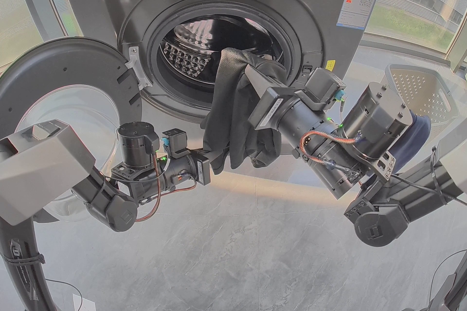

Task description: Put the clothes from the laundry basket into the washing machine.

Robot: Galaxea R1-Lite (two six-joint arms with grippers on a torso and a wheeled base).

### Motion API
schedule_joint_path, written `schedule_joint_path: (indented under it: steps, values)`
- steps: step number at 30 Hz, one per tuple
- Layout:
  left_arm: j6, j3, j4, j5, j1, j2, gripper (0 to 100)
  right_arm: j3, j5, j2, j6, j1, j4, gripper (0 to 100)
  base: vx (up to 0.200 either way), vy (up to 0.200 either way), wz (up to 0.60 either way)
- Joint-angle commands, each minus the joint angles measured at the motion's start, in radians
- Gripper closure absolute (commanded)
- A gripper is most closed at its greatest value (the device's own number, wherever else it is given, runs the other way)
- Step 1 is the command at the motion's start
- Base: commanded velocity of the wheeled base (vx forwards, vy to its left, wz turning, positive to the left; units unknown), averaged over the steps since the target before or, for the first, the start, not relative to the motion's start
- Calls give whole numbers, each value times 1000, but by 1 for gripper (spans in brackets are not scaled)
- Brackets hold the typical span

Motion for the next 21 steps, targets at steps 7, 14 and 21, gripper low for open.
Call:
schedule_joint_path:
  steps: [7, 14, 21]
  values:
    - [-11, 271, -170, -13, -47, -157, 100, 58, 6, 39, 2, -30, -5, 100, 0, 0, 0]
    - [-17, 344, -245, -16, -68, -255, 100, 118, 15, 42, 5, -23, -6, 0, 0, 0, 0]
    - [-48, 232, -248, -1, -59, -264, 100, 202, 15, 40, 5, -15, -26, 0, 0, 0, 0]
